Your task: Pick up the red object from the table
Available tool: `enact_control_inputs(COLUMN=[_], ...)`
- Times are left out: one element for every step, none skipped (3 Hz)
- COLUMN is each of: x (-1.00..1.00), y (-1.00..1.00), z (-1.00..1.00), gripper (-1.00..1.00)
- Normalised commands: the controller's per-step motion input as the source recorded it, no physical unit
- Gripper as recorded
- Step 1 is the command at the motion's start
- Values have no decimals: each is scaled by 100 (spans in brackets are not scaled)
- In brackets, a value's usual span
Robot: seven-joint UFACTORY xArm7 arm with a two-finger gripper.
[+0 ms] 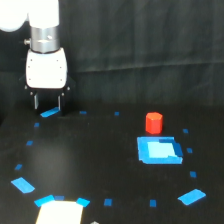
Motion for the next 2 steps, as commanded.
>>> enact_control_inputs(x=[46,100], y=[100,-48], z=[-44,-71], gripper=[100,93])
